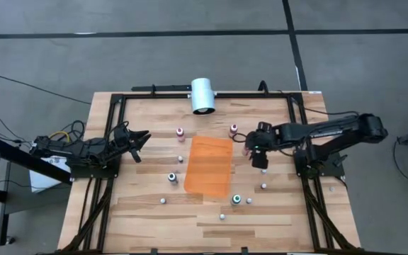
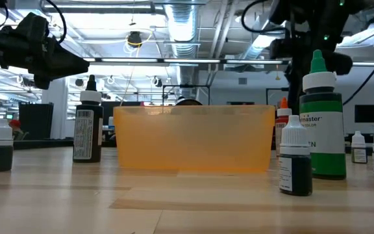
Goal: Pick & Place food coloring
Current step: Put the large orange food coloring bottle into the orange bin
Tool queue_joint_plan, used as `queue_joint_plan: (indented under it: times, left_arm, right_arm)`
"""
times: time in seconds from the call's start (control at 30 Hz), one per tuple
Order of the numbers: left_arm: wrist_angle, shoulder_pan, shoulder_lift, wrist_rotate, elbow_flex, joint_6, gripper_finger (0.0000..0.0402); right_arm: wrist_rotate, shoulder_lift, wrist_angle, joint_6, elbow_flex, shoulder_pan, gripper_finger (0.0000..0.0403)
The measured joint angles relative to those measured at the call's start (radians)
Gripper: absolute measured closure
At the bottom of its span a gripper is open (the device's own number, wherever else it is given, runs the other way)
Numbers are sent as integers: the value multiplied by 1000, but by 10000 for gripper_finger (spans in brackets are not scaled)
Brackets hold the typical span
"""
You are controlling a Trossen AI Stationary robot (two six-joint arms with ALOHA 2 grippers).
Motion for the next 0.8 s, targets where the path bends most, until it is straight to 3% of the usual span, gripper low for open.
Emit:
queue_joint_plan:
  times: [0.27,0.8]
  left_arm:
    - [0,0,0,0,0,0,309]
    - [0,0,0,-4,0,-1,309]
  right_arm:
    - [52,76,51,-28,0,0,138]
    - [50,150,122,-35,0,0,138]
